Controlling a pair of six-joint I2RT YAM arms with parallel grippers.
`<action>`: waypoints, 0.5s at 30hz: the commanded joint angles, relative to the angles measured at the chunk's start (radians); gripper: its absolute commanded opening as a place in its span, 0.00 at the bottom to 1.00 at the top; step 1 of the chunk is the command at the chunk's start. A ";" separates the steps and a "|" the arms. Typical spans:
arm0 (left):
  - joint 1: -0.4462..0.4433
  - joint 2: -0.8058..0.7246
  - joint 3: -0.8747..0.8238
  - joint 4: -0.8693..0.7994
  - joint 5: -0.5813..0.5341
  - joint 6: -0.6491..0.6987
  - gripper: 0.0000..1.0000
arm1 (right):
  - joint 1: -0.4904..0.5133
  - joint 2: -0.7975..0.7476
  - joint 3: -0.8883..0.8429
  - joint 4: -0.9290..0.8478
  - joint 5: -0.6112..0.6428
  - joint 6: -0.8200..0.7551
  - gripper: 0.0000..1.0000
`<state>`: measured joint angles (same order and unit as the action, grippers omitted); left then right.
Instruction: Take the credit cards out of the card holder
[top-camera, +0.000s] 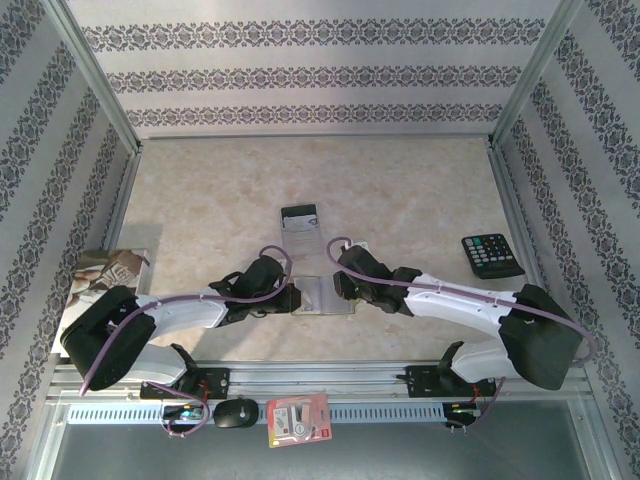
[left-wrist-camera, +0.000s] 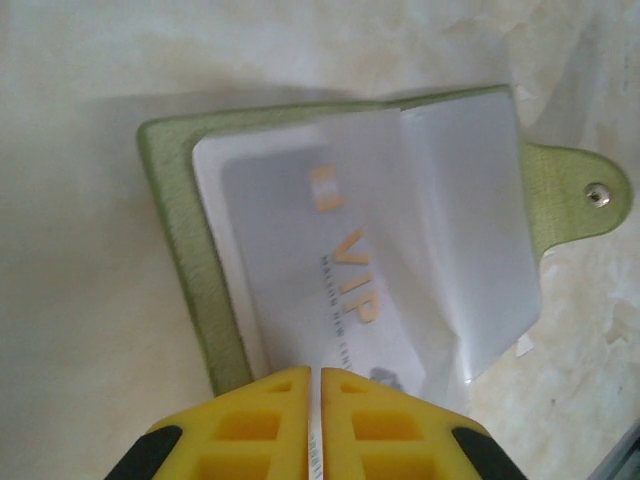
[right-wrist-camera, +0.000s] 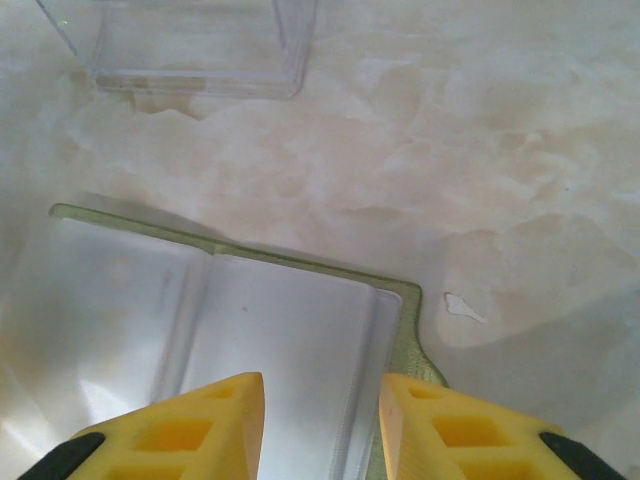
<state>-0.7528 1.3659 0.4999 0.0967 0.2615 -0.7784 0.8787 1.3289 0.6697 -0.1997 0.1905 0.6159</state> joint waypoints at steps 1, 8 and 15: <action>-0.017 0.009 0.063 -0.071 0.015 0.048 0.11 | -0.007 -0.033 -0.024 -0.016 0.026 0.009 0.36; -0.033 0.065 0.150 -0.116 0.025 0.076 0.12 | -0.015 -0.078 -0.068 -0.012 0.030 0.010 0.36; -0.079 0.150 0.227 -0.122 0.063 0.070 0.13 | -0.030 -0.121 -0.123 0.009 0.033 0.021 0.36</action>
<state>-0.7998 1.4864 0.6876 0.0090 0.2955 -0.7288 0.8604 1.2350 0.5755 -0.1970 0.1967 0.6224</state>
